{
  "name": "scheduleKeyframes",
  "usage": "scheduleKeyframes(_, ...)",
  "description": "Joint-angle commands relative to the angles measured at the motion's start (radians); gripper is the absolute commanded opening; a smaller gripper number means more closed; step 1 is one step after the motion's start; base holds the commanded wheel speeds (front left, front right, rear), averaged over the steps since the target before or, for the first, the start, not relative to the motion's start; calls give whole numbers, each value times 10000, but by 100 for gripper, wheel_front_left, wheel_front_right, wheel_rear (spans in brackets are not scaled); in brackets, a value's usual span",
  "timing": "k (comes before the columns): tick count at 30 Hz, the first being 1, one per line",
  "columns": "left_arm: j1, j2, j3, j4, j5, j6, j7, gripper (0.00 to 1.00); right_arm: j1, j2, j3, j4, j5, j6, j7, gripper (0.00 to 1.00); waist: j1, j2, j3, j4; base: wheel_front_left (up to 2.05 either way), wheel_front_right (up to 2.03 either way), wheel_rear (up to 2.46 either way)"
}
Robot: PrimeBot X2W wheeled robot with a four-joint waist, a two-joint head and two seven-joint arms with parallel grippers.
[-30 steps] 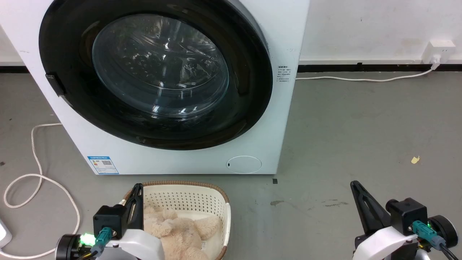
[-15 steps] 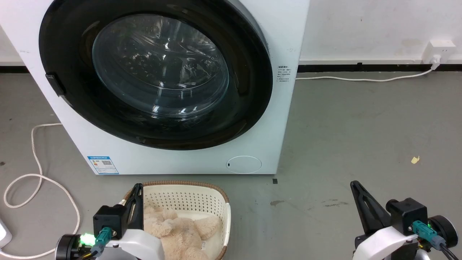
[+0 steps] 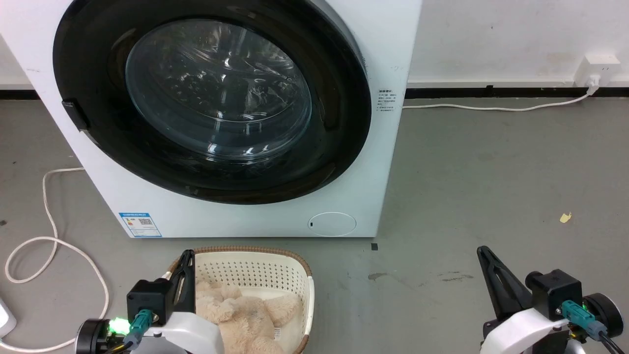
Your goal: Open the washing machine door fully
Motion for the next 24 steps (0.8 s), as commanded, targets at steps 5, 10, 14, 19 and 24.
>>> scheduleKeyframes(5,-156,5,1,-34,32,24,3,0,-115,40,-7,22,5,8,5,0,0,0,0,0,0,0,0)
scheduleKeyframes(10,-156,5,1,-34,32,24,3,0,-115,40,-7,22,5,8,5,0,0,0,0,0,0,0,0)
scheduleKeyframes(14,-156,5,1,-34,32,24,3,0,-115,40,-7,22,5,8,5,0,0,0,0,0,0,0,0)
scheduleKeyframes(19,-156,5,1,-34,32,24,3,0,-115,40,-7,22,5,8,5,0,0,0,0,0,0,0,0)
scheduleKeyframes(24,-156,5,1,-34,32,24,3,0,-115,40,-7,22,5,8,5,0,0,0,0,0,0,0,0)
